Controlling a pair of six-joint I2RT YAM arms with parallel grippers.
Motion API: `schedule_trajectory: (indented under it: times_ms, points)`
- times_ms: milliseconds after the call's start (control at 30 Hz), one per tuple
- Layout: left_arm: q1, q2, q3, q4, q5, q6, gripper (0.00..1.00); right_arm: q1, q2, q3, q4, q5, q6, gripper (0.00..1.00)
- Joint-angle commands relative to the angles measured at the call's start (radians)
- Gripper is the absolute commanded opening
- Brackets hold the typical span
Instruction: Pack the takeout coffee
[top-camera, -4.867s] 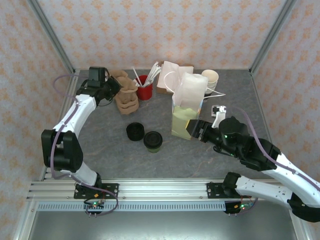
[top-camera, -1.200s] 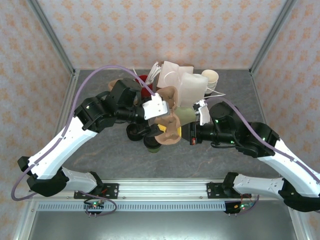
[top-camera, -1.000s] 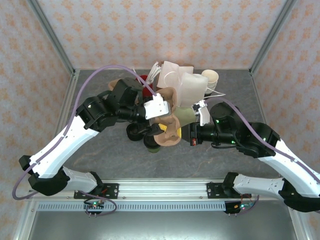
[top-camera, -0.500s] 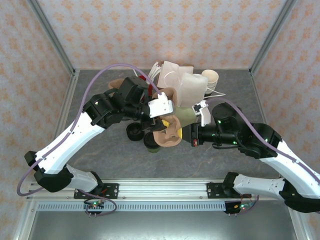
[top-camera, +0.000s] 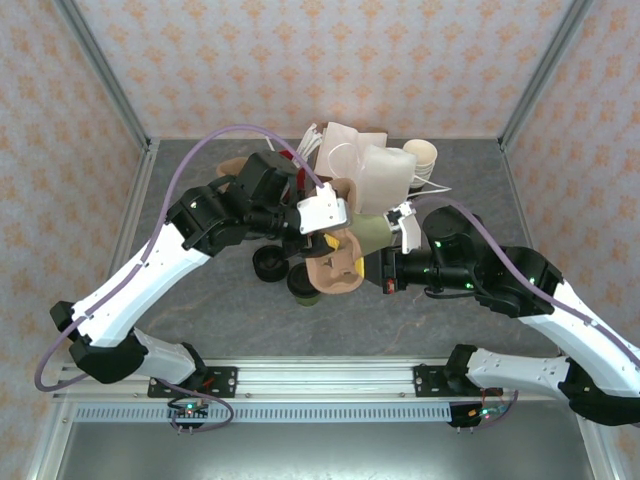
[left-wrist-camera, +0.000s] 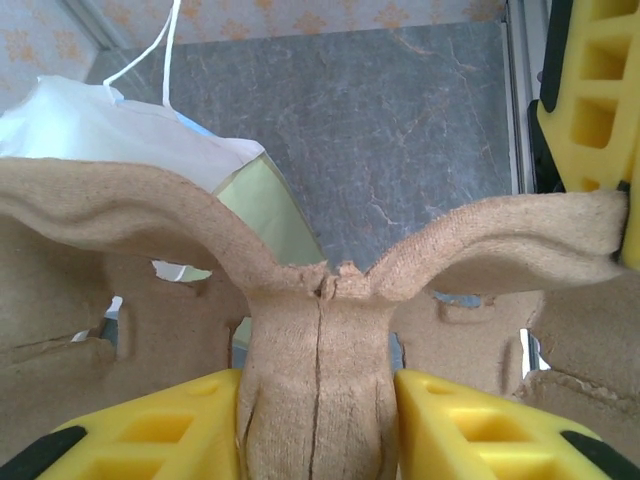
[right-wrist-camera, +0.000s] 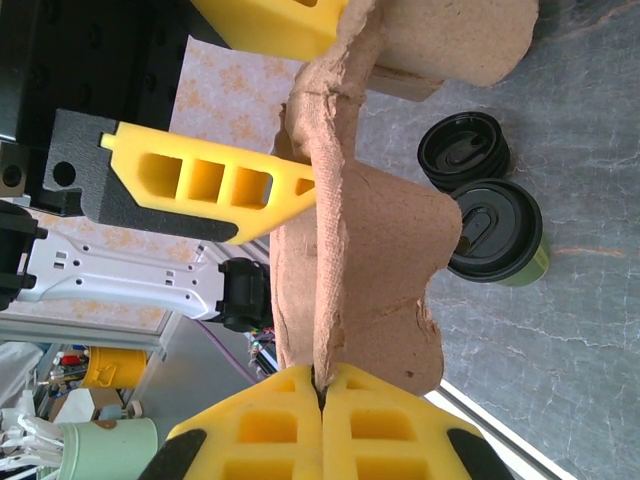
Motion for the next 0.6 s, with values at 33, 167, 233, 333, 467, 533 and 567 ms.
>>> schedule_trajectory:
  times_ms: [33,167,233,333,467,533,567]
  points:
    - [-0.006,0.018,0.043,-0.002,-0.009,-0.007,0.4,-0.001,-0.013,0.001,-0.006,0.014,-0.022,0.0]
    - [-0.006,0.021,0.055,0.002,-0.015,-0.012,0.38,-0.001,-0.021,0.003,-0.027,0.043,-0.02,0.04]
    - [-0.005,0.023,0.06,0.005,-0.021,-0.016,0.36,-0.001,-0.036,0.002,-0.031,0.065,-0.017,0.13]
    - [-0.004,0.023,0.068,0.01,-0.026,-0.02,0.35,-0.001,-0.068,0.003,-0.039,0.109,-0.019,0.23]
    - [-0.001,0.029,0.078,0.02,-0.031,-0.031,0.35,-0.001,-0.116,0.023,-0.065,0.221,-0.023,0.37]
    - [0.002,0.032,0.08,0.032,-0.03,-0.039,0.35,-0.001,-0.136,0.04,-0.08,0.293,-0.015,0.38]
    - [0.003,0.036,0.087,0.032,-0.028,-0.042,0.35,-0.001,-0.146,0.048,-0.09,0.351,-0.007,0.4]
